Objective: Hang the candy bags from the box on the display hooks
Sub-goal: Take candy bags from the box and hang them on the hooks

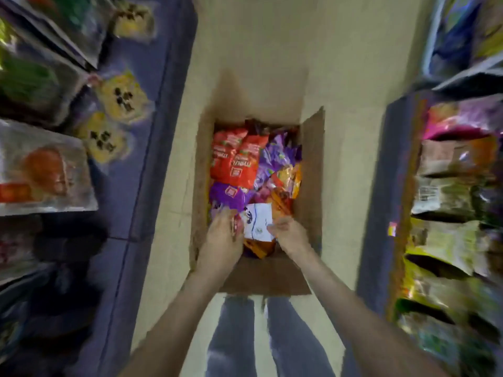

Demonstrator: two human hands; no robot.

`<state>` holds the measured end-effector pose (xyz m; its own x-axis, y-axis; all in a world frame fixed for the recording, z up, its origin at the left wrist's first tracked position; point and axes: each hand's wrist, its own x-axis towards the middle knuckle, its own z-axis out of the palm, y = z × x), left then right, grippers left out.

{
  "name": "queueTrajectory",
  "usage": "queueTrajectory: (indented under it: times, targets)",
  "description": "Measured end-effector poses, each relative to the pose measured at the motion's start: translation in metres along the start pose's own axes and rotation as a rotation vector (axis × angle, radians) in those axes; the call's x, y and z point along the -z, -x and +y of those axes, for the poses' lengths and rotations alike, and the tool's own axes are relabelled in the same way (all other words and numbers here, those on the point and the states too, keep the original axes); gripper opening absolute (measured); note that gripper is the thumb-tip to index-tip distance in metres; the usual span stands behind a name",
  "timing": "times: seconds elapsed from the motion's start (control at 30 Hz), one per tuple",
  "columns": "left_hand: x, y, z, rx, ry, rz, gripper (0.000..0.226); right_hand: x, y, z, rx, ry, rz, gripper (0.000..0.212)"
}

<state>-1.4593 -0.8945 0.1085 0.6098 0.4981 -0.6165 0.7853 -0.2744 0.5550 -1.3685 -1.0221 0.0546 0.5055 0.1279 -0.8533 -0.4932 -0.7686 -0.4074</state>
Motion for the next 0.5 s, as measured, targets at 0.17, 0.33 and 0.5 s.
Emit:
queueTrajectory:
  times: [0.17, 0.33, 0.5]
  targets:
    - [-0.032, -0.051, -0.060, 0.049, 0.146, 0.043, 0.032, -0.089, -0.104, 0.021, -0.266, -0.186, -0.142, 0.040]
    - [-0.016, -0.051, -0.091, 0.103, 0.225, 0.106, 0.027, -0.149, -0.166, 0.024, -0.273, -0.409, -0.046, 0.022]
    - [0.006, -0.041, -0.104, 0.088, 0.204, 0.116, 0.027, -0.149, -0.142, -0.006, -0.177, -0.384, 0.189, 0.019]
